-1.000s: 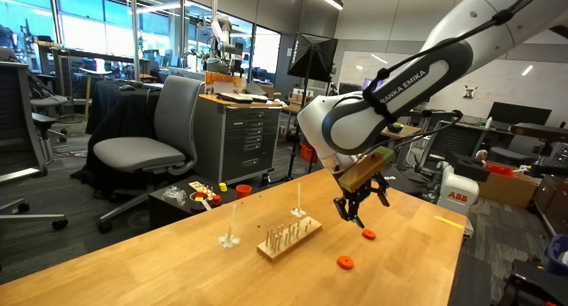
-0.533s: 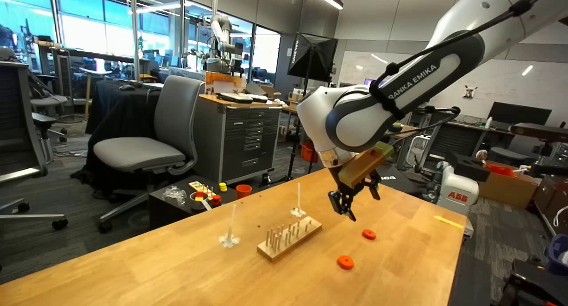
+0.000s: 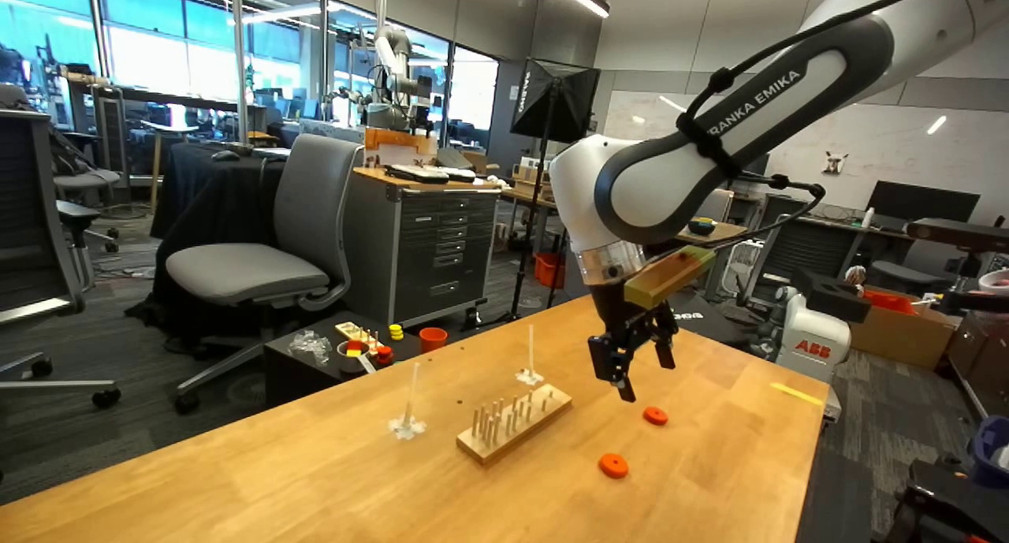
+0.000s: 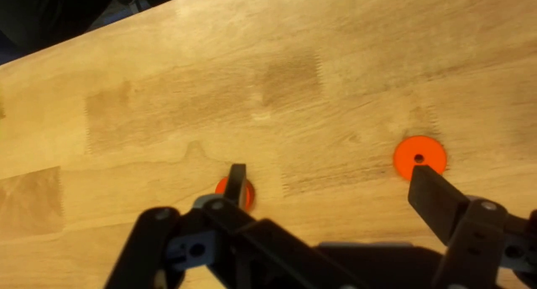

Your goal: Place the orange ring on the left onto the wooden stand

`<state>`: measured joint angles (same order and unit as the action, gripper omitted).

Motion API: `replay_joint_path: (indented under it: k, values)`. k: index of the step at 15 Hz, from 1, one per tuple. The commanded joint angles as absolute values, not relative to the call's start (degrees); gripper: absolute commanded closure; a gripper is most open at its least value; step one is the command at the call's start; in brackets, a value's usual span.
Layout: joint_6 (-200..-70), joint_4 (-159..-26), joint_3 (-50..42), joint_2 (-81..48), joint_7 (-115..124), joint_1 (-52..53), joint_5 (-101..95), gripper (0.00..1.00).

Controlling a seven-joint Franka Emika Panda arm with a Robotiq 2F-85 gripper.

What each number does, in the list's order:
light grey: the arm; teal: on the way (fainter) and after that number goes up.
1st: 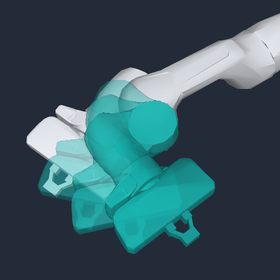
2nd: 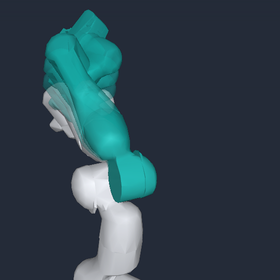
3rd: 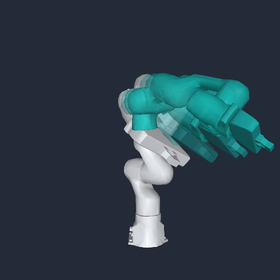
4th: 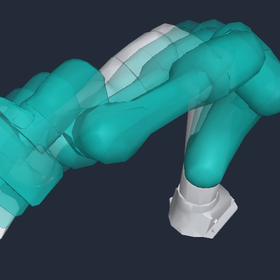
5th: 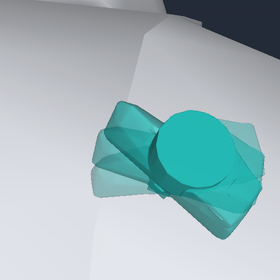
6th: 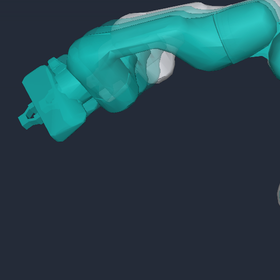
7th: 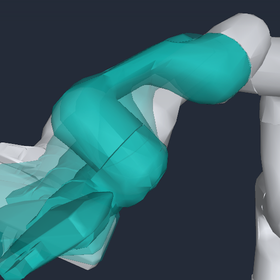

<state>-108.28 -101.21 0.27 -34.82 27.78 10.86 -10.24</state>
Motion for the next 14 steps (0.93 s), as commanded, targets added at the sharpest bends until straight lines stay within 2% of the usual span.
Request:
replay_joint_path:
  k: [1, 3, 10, 14]
  values:
    - [-108.2, -101.2, -0.4, -34.8, 27.2, 11.4, -9.8, 0.0]
    - [-108.2, -101.3, -0.3, -34.8, 26.9, 11.3, -9.8, 0.0]
    - [-125.3, -107.4, 4.6, -35.6, 14.4, 9.4, -0.8, 0.0]
    - [-129.4, -108.9, 4.5, -37.5, 13.0, 9.5, 0.3, 0.0]
